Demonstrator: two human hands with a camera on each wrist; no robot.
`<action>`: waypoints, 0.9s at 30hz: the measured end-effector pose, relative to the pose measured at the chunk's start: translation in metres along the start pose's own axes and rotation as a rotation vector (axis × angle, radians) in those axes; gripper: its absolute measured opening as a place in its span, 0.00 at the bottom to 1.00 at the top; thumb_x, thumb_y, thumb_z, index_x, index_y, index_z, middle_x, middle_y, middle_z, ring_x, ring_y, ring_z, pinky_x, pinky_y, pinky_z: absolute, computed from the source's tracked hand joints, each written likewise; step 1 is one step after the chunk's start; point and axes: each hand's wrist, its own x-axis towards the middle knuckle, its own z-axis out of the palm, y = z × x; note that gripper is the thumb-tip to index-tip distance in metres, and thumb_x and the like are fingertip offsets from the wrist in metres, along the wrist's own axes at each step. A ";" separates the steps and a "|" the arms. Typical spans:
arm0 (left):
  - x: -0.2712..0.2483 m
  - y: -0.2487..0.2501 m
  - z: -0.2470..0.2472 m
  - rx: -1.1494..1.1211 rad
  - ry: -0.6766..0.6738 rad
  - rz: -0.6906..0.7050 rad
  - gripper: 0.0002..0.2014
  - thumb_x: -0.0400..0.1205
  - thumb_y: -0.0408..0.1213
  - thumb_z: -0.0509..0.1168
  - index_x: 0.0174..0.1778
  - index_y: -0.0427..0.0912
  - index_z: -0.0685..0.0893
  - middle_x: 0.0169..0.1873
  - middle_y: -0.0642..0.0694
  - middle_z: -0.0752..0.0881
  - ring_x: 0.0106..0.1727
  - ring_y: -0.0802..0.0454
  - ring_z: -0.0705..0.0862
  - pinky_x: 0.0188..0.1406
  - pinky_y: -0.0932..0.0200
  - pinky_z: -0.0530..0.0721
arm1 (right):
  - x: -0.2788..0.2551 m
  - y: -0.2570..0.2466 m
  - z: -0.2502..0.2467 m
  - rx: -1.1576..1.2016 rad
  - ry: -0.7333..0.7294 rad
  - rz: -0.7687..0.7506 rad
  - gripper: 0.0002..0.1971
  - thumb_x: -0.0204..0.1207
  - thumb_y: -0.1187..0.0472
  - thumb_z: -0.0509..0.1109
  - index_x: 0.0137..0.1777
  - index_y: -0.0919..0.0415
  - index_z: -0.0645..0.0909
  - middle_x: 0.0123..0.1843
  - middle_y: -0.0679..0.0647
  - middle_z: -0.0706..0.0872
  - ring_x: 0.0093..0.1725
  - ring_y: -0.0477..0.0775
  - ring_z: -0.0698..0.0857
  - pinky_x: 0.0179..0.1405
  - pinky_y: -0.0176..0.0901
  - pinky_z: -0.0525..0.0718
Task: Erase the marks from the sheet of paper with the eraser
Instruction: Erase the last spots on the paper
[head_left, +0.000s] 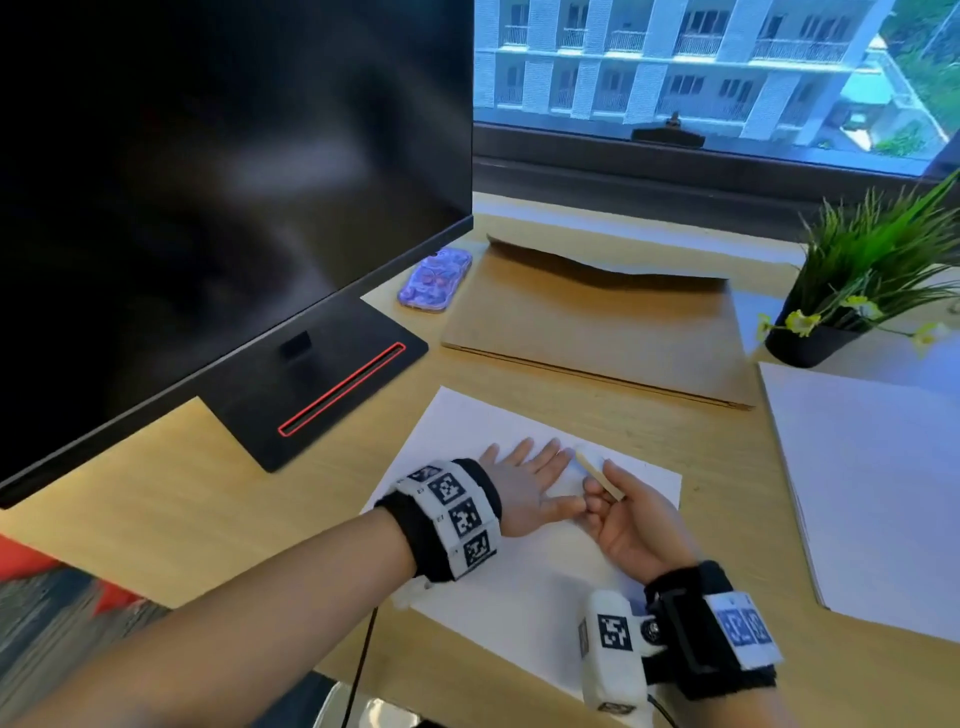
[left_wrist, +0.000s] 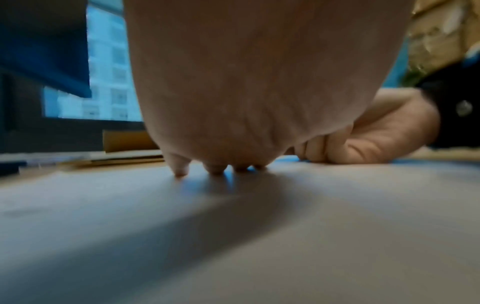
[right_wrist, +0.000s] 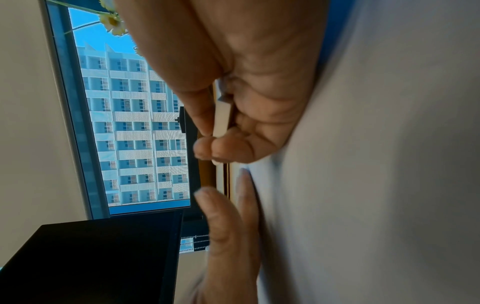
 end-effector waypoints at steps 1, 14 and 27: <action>0.000 -0.002 0.002 0.004 -0.009 -0.010 0.34 0.85 0.60 0.38 0.82 0.48 0.34 0.81 0.52 0.32 0.83 0.50 0.35 0.80 0.44 0.38 | 0.000 0.000 0.000 -0.002 0.000 -0.001 0.10 0.84 0.60 0.56 0.47 0.63 0.76 0.26 0.54 0.80 0.22 0.48 0.78 0.23 0.36 0.81; -0.010 -0.006 0.014 0.147 -0.015 -0.131 0.38 0.83 0.65 0.36 0.81 0.45 0.32 0.81 0.49 0.30 0.83 0.49 0.35 0.79 0.40 0.38 | 0.001 0.001 0.000 0.003 0.006 0.006 0.10 0.85 0.59 0.55 0.48 0.63 0.76 0.26 0.52 0.81 0.21 0.45 0.78 0.20 0.34 0.79; 0.000 -0.026 0.001 0.079 0.059 -0.433 0.45 0.80 0.69 0.36 0.81 0.37 0.34 0.82 0.41 0.34 0.83 0.46 0.37 0.78 0.39 0.35 | 0.001 0.001 -0.002 0.011 0.008 -0.003 0.09 0.84 0.60 0.56 0.48 0.62 0.76 0.27 0.52 0.81 0.21 0.46 0.79 0.21 0.34 0.80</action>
